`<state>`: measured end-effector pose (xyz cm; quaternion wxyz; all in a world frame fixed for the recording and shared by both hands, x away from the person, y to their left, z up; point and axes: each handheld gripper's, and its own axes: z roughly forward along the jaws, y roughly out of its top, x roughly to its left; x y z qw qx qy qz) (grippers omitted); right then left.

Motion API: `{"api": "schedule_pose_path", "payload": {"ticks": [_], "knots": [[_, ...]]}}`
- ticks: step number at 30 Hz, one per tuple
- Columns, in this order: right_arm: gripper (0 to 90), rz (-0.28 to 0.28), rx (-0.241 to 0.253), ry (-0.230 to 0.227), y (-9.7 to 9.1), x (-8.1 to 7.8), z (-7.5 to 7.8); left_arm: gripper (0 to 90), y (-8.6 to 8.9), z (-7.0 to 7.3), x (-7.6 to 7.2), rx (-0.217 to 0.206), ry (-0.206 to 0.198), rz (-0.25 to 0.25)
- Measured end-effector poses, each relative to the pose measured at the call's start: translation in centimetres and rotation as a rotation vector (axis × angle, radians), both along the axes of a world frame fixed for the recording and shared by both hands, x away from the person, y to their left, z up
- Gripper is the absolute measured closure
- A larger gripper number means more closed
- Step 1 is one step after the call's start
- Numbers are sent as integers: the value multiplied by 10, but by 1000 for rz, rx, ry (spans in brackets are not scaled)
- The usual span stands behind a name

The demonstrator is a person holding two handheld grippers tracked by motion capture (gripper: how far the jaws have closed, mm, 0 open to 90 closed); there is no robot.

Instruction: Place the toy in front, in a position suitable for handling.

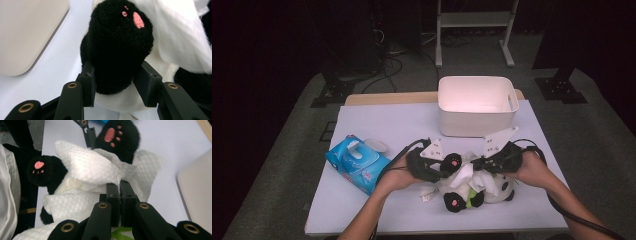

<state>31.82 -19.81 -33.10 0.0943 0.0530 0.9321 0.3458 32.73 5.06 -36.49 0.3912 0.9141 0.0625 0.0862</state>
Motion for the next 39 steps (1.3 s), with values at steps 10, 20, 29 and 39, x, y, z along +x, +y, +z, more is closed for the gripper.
{"api": "schedule_pose_path", "payload": {"ticks": [10,20,29,39], "knots": [[871,-72,13,51,-33,6,-10,540,0,2,1,7,15,-4],[873,-42,32,73,-25,-2,-15,567,2,8,7,16,-2,0],[873,-44,64,80,-16,-1,-18,546,7,7,14,-12,29,35],[872,-21,46,53,-6,-3,-14,444,-5,3,11,15,57,32]]}}
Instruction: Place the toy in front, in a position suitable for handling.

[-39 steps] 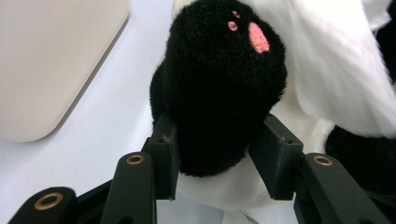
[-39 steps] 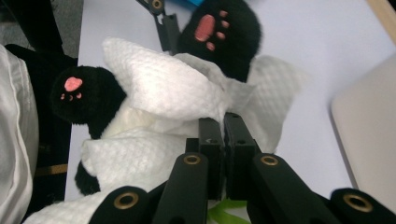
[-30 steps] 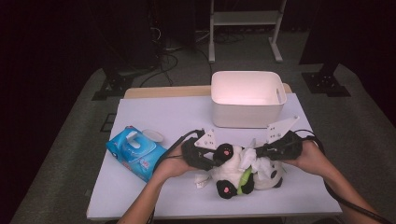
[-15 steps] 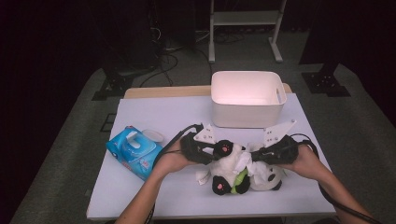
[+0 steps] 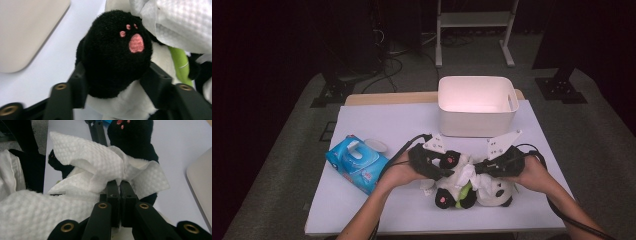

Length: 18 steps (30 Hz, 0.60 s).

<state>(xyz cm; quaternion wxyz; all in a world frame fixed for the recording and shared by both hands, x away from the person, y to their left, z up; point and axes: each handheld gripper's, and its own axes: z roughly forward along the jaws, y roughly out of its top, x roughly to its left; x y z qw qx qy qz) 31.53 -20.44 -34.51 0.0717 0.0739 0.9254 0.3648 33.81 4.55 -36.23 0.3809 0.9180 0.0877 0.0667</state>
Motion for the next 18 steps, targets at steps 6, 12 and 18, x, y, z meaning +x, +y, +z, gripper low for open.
{"api": "schedule_pose_path", "payload": {"ticks": [6,12,18], "knots": [[872,-4,-23,-9,-12,0,6,557,6,3,-3,-9,-19,-18],[872,-31,-24,-15,-29,-1,13,562,5,4,-6,-4,-20,-33],[872,-42,-17,0,-29,4,12,563,2,6,-9,-9,-30,-50]]}}
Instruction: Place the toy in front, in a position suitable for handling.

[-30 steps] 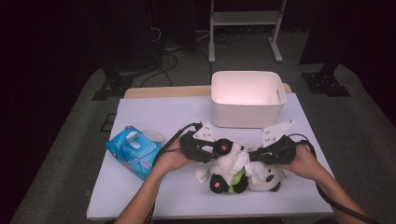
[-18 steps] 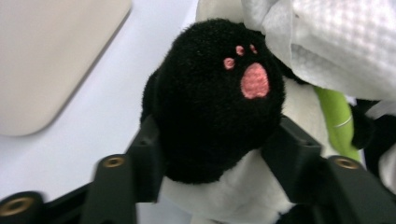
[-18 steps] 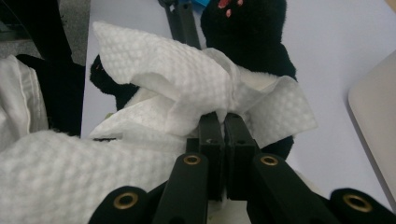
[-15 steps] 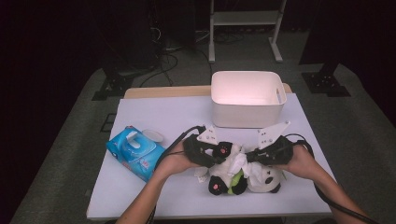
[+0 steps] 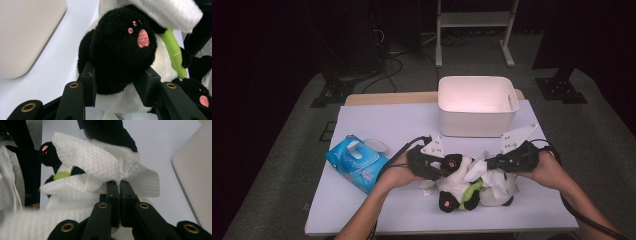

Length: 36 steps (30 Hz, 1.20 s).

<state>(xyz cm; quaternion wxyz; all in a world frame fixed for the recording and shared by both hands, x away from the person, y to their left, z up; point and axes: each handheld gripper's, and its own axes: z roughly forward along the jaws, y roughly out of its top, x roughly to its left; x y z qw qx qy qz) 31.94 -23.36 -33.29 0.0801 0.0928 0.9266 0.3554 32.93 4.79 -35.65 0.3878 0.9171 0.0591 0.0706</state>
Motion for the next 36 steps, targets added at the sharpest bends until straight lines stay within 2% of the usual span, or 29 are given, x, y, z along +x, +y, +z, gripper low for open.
{"api": "schedule_pose_path", "payload": {"ticks": [5,8,10,13,17,20,24,27,32,36], "knots": [[871,44,5,2,24,7,-3,563,-3,2,-4,13,-11,-29],[871,67,47,8,34,9,0,564,-2,2,-4,7,-6,-34],[871,77,26,4,41,9,0,564,-1,2,-4,14,-9,-30],[872,77,14,11,40,10,-1,565,1,1,-4,6,-7,-28],[871,40,-28,5,22,12,-2,564,1,0,-4,-7,-3,-20],[871,22,-3,31,14,11,-7,564,-2,1,-4,-7,-2,-28],[871,43,18,11,24,9,-5,564,-3,2,-4,12,-8,-28],[871,84,52,10,37,9,0,565,-4,3,-5,9,-10,-30],[871,127,44,-32,58,4,10,566,-3,2,-4,10,0,-33],[871,124,48,-30,56,4,11,568,-2,1,-4,-3,-3,-24]]}}
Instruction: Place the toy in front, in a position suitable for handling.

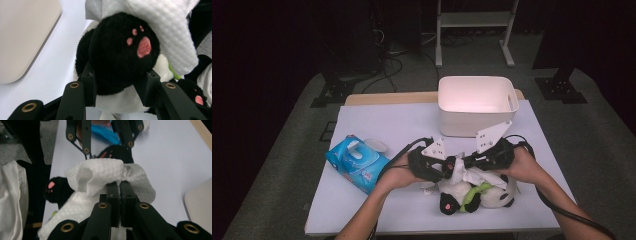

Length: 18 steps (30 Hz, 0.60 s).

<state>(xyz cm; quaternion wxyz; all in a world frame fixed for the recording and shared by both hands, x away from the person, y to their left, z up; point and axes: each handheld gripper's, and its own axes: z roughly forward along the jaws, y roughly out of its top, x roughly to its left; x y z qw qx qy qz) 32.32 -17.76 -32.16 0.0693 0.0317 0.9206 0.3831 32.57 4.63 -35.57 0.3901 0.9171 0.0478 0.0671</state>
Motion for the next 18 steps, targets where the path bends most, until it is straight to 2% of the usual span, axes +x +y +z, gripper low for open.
{"api": "schedule_pose_path", "payload": {"ticks": [3,4,6,10,12,16,18], "knots": [[871,-31,-65,-12,-5,1,-8,569,1,1,0,-6,-9,3],[871,-40,-68,-9,-8,1,-11,569,1,2,0,-16,-8,7],[871,-52,-49,7,-15,3,-12,569,1,3,0,-24,-8,10],[871,-59,-45,-5,-19,1,-8,569,1,7,0,-33,-9,5],[871,-50,-21,-12,-19,-1,-2,577,0,7,0,-25,-6,5],[871,-25,26,-24,-13,-4,11,591,-2,5,1,-21,-4,26],[871,-13,21,-38,-7,-6,15,594,-3,4,2,-20,-2,31]]}}
